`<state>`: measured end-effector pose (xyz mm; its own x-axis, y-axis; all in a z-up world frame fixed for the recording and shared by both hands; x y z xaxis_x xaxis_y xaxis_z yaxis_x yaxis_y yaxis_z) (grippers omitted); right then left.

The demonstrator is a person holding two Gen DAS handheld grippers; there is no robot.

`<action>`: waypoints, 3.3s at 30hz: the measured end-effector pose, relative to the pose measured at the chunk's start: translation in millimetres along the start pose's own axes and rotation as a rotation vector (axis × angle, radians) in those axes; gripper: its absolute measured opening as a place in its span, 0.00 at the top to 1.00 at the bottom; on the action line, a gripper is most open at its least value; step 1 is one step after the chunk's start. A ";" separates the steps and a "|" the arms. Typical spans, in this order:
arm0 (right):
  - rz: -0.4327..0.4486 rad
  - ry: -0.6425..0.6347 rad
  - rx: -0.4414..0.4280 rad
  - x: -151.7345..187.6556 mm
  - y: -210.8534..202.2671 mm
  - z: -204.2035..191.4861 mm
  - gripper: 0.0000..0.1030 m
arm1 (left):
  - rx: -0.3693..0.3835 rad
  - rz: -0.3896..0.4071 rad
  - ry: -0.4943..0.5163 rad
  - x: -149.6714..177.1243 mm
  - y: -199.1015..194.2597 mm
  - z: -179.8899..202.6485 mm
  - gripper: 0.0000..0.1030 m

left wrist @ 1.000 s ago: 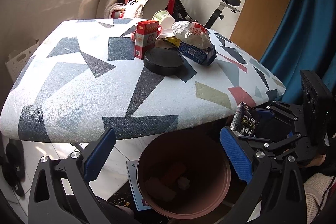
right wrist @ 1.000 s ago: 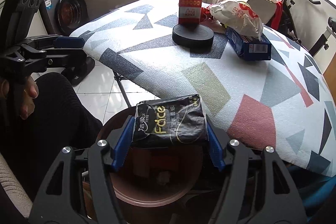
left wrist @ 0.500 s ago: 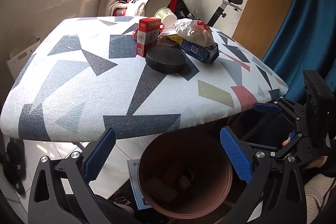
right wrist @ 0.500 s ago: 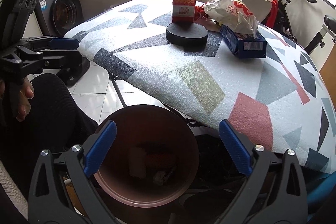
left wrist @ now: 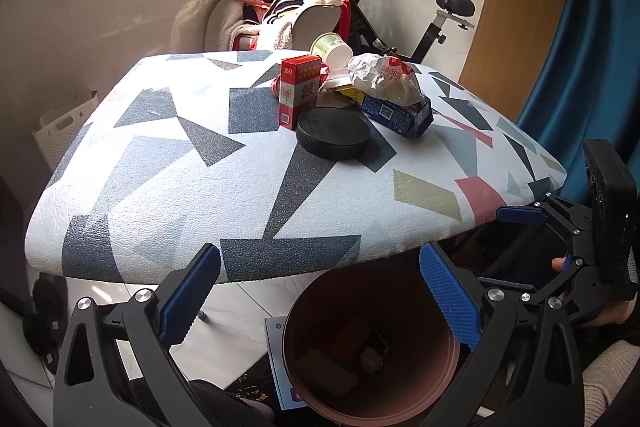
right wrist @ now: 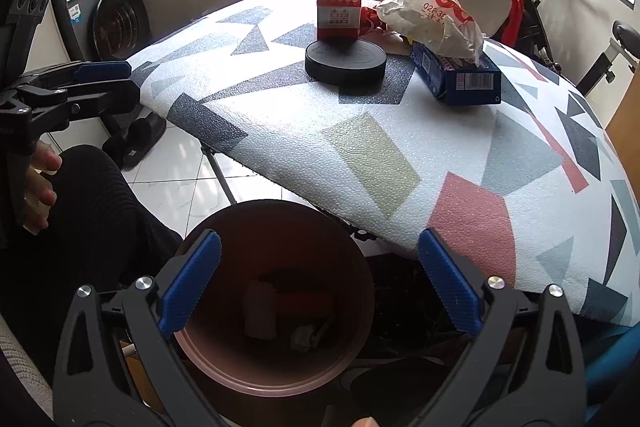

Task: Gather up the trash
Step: 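Grasp the white plastic bag with red print with the right tool, then drop the red cigarette box in the bin with left tool while right tool holds the bag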

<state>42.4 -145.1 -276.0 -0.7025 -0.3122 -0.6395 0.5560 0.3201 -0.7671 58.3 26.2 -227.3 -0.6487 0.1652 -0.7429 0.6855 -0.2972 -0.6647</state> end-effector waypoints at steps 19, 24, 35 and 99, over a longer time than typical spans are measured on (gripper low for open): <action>0.129 0.252 0.049 -149.4 28.2 118.4 0.05 | -0.110 0.135 -0.245 -79.5 2.5 -73.5 0.06; 0.139 0.364 -0.007 -195.3 51.9 134.4 0.06 | -0.154 0.075 -0.287 -68.7 16.7 -94.8 0.06; 0.052 0.527 -0.021 -194.2 108.2 161.0 0.19 | -0.186 0.085 -0.294 -65.5 20.2 -104.7 0.06; 0.300 0.343 -0.025 -112.3 -56.3 128.5 0.56 | 0.141 -0.023 -0.028 -133.6 54.5 -6.0 0.78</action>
<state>147.0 -243.0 -167.6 -0.6204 0.1104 -0.7764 0.7497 0.3739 -0.5459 184.4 -6.5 -164.7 -0.6738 0.1480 -0.7239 0.6184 -0.4233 -0.6621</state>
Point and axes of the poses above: each gripper's, at about its wrist camera, not at the fingertips, and y roughly the way its jaws point, z to its right, x to its underside, the point moved 7 cm from there along y, roughly the way its jaws point, and after that the axes turned 3 degrees about y, right-handed, at the moved point
